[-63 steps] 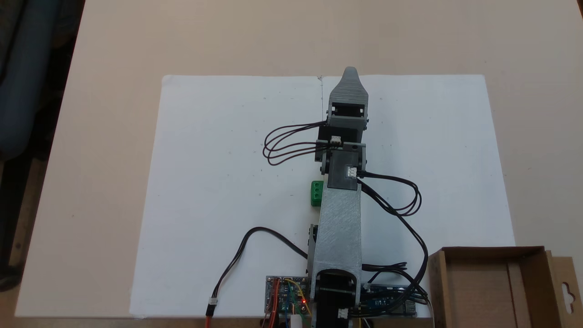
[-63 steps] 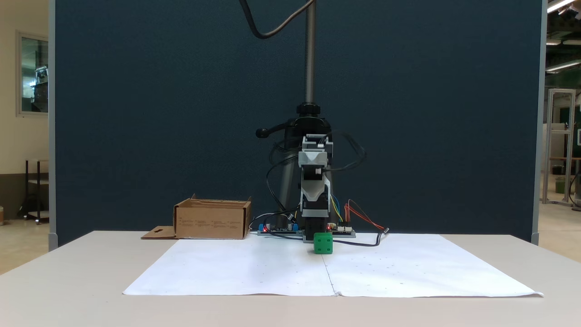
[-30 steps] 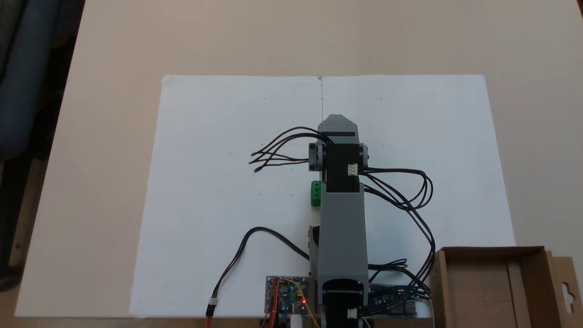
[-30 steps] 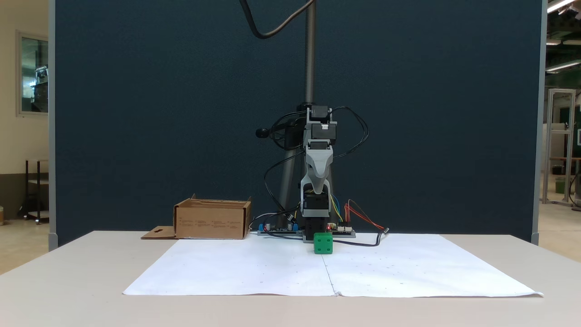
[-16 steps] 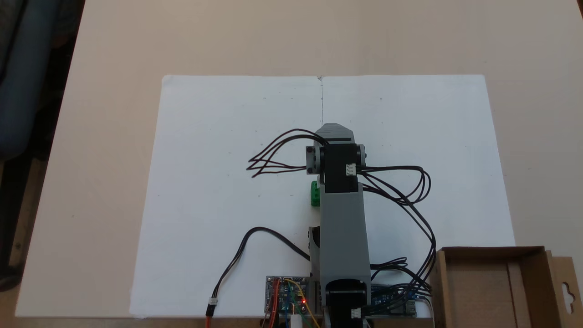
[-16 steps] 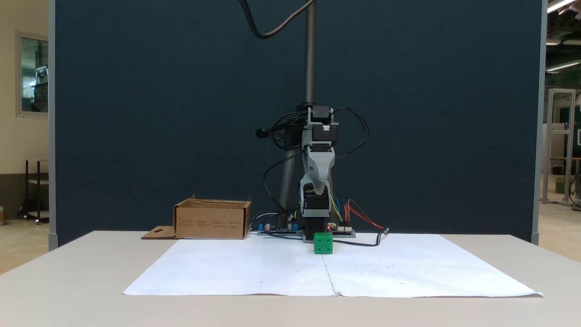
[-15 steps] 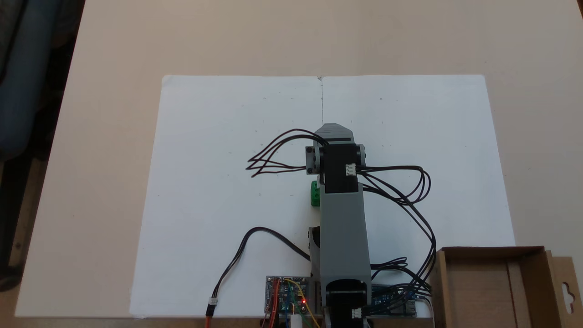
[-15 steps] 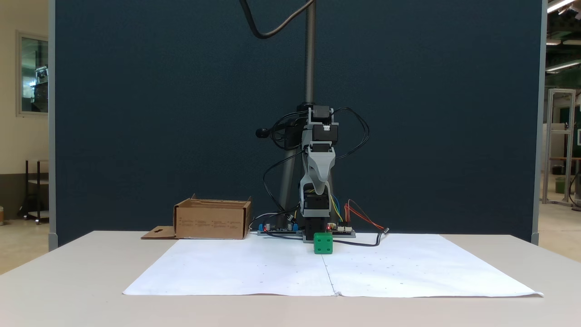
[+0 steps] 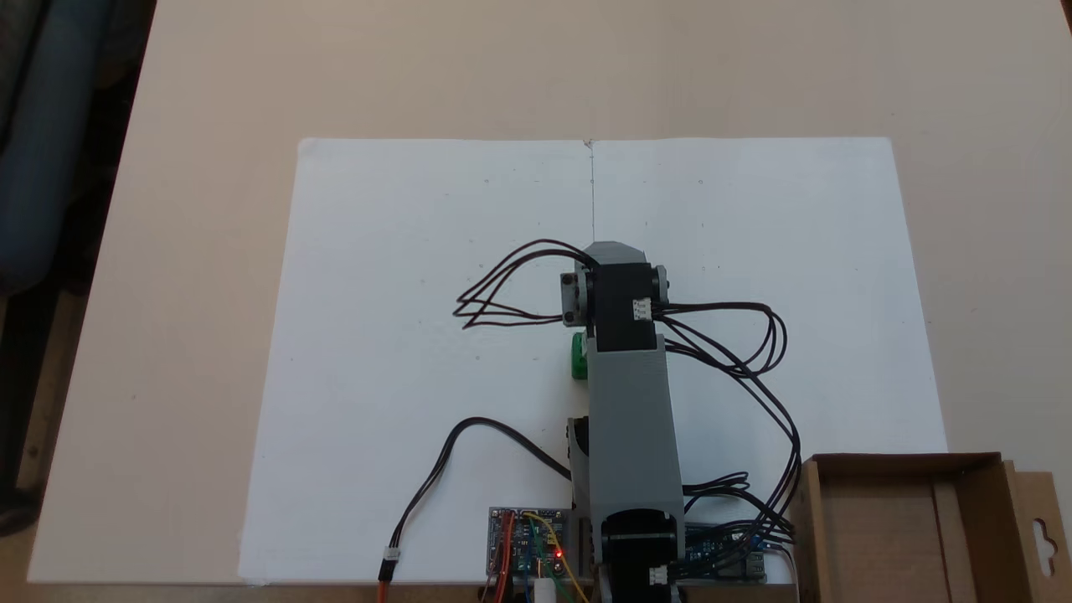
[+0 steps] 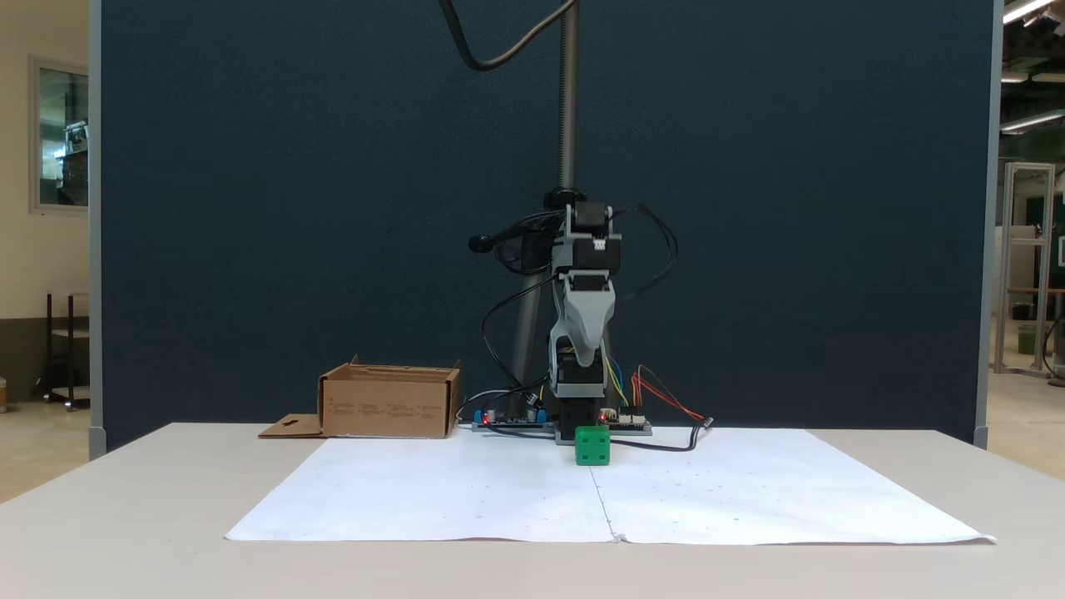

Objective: Grasp a green dice and put it in the bin.

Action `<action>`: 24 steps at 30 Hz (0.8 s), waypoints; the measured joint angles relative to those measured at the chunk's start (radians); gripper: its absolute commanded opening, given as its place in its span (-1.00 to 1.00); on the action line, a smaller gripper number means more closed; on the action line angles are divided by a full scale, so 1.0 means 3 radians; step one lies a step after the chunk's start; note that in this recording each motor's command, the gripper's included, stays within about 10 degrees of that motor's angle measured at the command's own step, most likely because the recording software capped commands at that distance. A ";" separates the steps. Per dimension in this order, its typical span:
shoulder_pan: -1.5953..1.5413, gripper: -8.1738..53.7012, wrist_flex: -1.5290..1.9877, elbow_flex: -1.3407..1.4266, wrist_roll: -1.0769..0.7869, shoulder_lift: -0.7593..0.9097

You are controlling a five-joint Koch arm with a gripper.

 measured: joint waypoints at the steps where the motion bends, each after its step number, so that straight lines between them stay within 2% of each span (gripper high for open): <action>1: 0.0000 0.82 0.0000 0.0082 0.0000 0.0000; 17: 0.0041 0.80 -0.0061 0.0675 0.0005 0.0000; 24: 0.0046 0.77 -0.0327 0.0987 0.0251 0.0000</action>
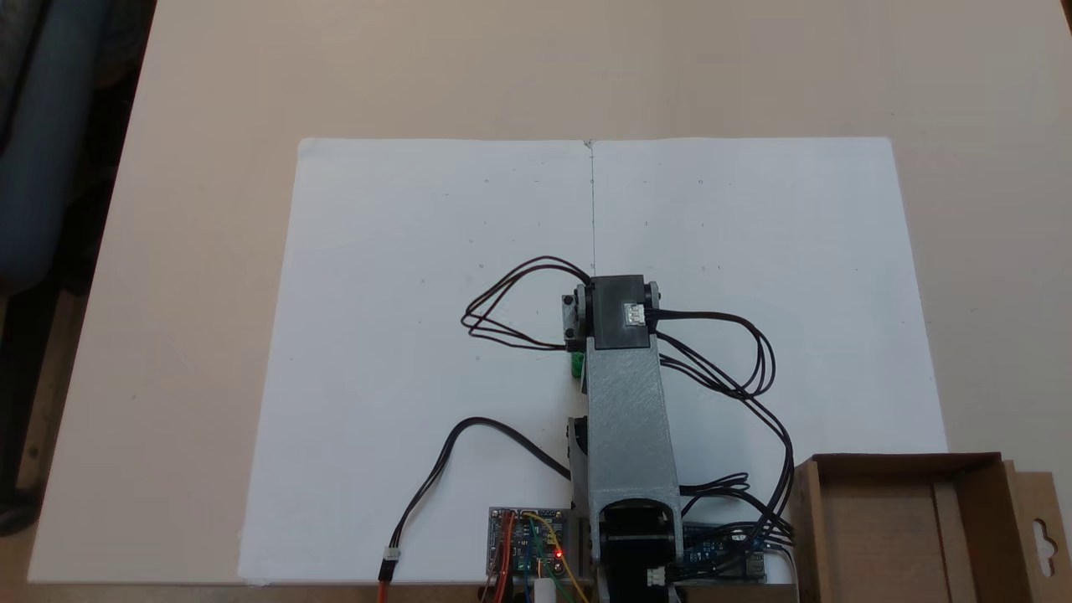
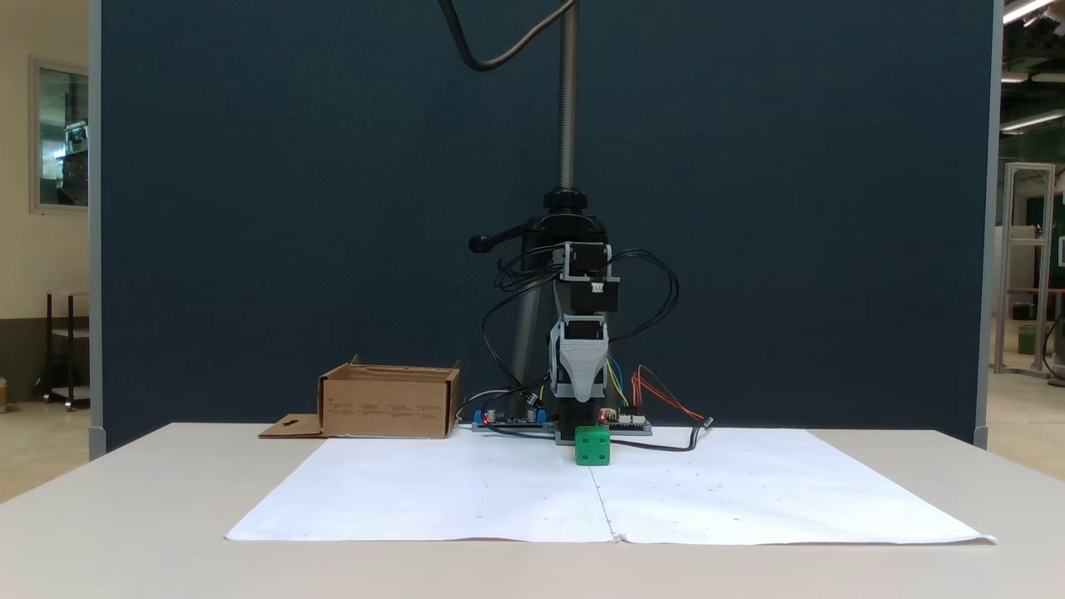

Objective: Grasp a green dice and put it in the bin.

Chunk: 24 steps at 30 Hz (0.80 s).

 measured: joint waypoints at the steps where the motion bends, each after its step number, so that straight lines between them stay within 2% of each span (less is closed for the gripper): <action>1: -0.0005 0.77 -0.0036 0.0026 0.0041 0.0000; 7: -0.0031 0.77 -0.0112 0.0123 0.0281 0.0000; 24: -0.0133 0.76 -0.0307 0.0210 0.0317 0.0000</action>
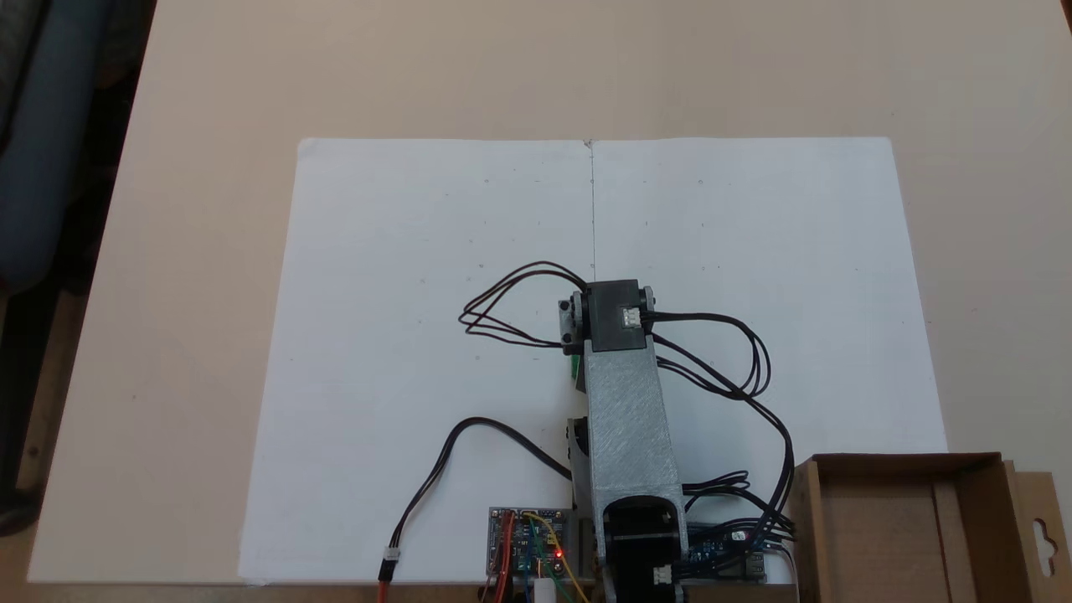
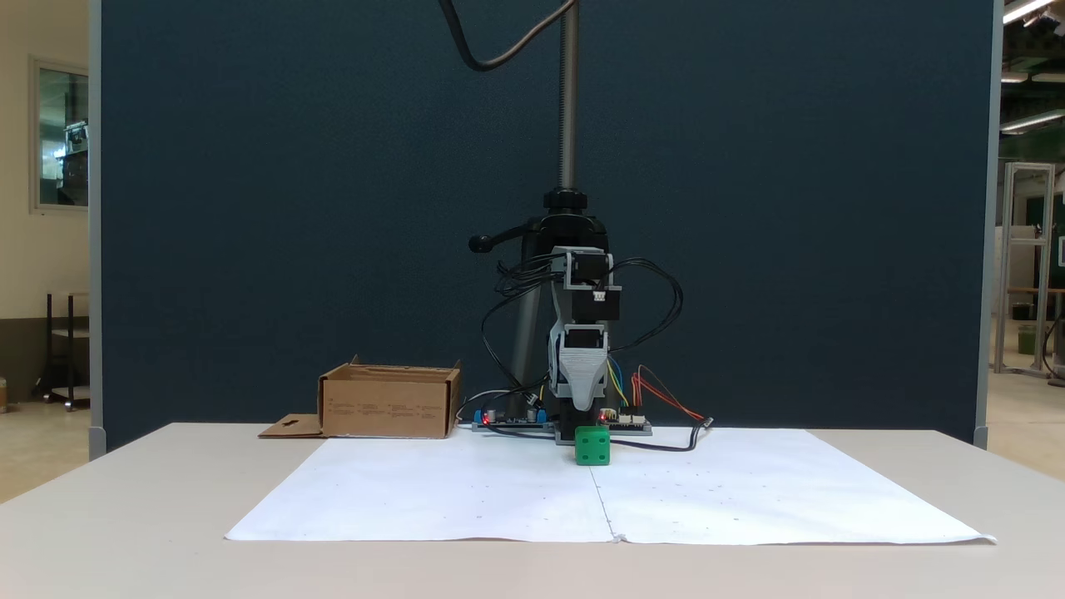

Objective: Grasp a green dice and put it in the bin.

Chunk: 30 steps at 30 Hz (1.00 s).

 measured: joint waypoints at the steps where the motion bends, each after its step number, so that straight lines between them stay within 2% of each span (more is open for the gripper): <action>1: -0.0005 0.76 -0.0010 0.0000 0.0000 0.0000; 22: -0.0046 0.73 -0.0276 0.0220 0.0000 -0.0133; 30: -0.0015 0.71 -0.0317 0.0220 0.0000 -0.0353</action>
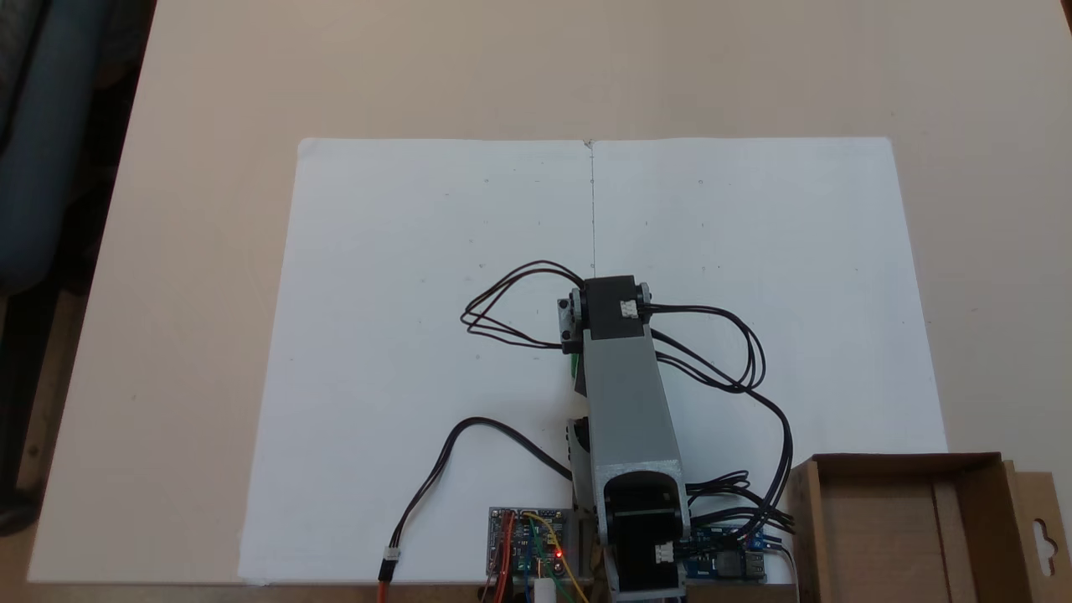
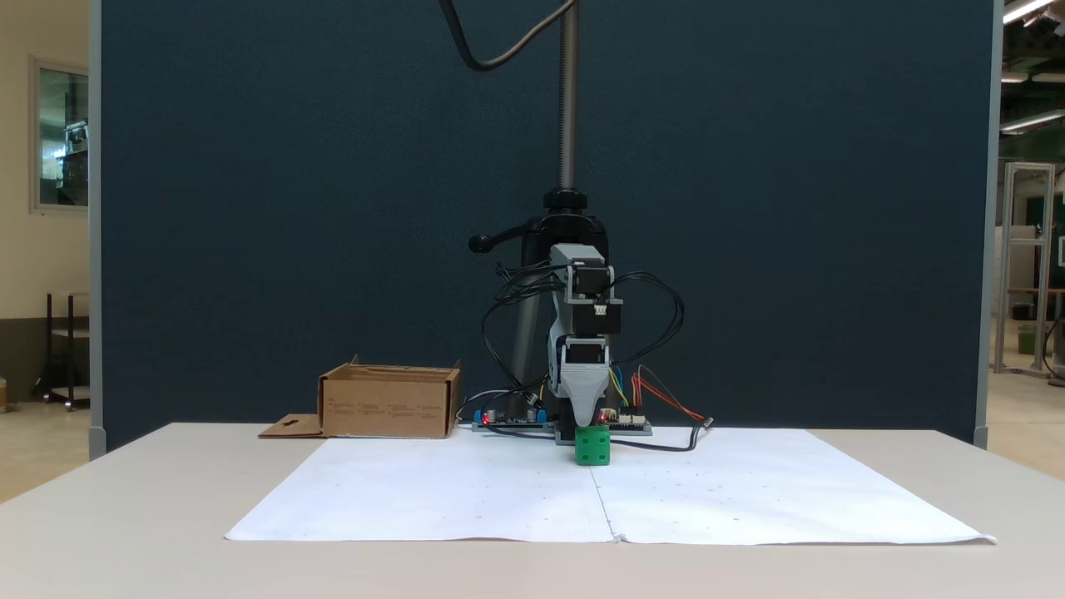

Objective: Grasp a green dice and put it in the bin.

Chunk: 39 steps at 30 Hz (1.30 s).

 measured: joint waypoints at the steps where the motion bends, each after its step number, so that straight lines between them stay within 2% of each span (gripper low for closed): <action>1: 0.0000 0.71 -0.0020 0.0000 0.0000 -0.0026; 39: -0.0118 0.70 -0.0516 0.0097 0.0000 -0.0726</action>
